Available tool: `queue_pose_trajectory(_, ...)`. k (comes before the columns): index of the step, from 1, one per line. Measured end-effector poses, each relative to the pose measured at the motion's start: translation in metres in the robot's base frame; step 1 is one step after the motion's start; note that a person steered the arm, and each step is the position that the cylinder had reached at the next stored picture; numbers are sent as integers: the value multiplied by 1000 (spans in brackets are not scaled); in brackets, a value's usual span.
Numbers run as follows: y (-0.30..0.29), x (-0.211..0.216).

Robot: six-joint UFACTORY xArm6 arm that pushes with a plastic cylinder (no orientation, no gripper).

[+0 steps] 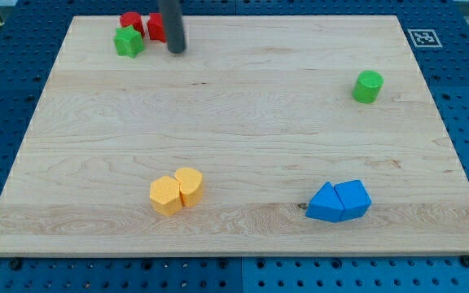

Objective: Push the green circle towards the left

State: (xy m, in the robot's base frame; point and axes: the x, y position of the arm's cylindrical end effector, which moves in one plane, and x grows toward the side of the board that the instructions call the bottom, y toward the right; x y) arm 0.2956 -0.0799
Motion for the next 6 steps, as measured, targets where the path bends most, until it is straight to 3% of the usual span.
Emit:
queue_pose_trajectory(1,41,66)
queue_pose_trajectory(2,114,94)
queue_pose_trajectory(4,306,98)
queue_pose_trajectory(6,392,139)
